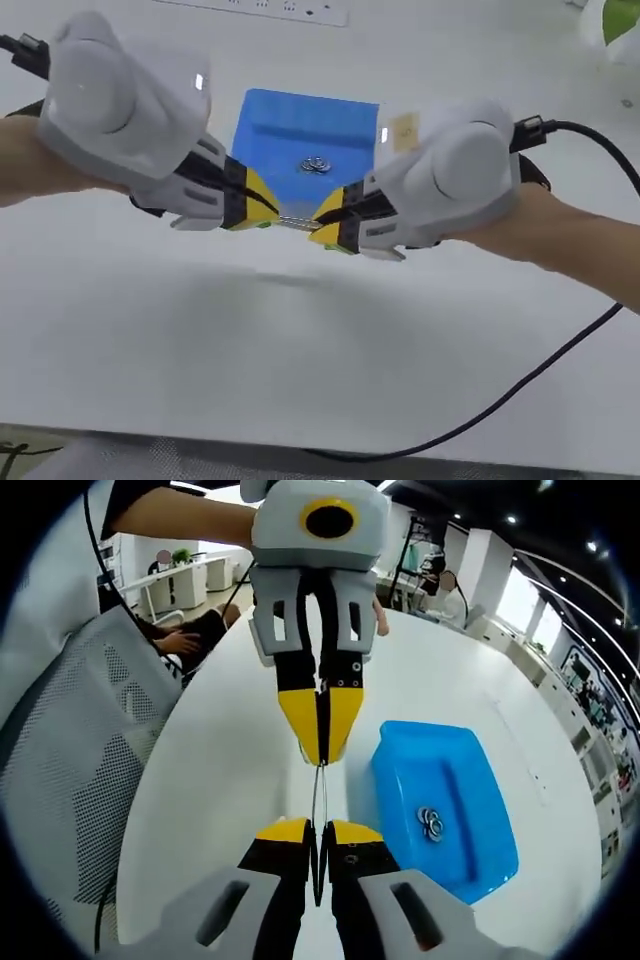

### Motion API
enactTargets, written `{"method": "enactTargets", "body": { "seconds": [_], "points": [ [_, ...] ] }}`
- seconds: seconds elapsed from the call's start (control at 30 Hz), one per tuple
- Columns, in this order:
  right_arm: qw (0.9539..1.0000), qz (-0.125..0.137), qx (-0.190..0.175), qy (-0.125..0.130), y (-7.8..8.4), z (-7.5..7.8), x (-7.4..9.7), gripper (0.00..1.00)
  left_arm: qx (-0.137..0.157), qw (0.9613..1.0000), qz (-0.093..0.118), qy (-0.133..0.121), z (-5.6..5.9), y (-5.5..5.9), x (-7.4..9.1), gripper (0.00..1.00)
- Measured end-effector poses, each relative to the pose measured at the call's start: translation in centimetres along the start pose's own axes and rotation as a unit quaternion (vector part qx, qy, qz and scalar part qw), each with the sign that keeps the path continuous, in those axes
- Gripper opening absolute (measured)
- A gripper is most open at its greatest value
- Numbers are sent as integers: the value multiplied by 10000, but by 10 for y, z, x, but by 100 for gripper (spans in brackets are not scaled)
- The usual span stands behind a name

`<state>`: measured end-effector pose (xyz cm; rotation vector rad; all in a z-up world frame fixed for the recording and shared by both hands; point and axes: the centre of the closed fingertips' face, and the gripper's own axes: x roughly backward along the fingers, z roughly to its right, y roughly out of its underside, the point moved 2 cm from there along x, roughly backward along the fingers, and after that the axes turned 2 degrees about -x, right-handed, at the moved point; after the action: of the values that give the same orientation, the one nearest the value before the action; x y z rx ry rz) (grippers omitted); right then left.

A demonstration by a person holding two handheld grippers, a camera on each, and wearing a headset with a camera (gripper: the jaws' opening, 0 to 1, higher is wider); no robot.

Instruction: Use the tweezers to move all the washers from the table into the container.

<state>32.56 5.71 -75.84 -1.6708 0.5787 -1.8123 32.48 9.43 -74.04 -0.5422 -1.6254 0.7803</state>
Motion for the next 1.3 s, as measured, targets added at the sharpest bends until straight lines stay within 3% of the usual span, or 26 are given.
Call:
{"method": "enactTargets", "body": {
  "seconds": [0.4, 0.6, 0.93, 1.3],
  "points": [
    [9994, -213, 218, -187, 19, 3, -23, 7, 188, 9986, -401, 281, -1, 32, -27, 5],
    [9991, -285, 211, -219, 29, 5, -28, 7, 336, 9985, -325, 269, -4, 32, -30, 6],
    [9993, -286, 162, -195, 32, 4, -28, 11, 259, 9986, -373, 262, -6, 32, -32, 7],
    [9986, -413, -224, -235, 34, 6, -26, 17, 310, 9990, -304, 113, -5, 23, -20, 7]
  ]
}}
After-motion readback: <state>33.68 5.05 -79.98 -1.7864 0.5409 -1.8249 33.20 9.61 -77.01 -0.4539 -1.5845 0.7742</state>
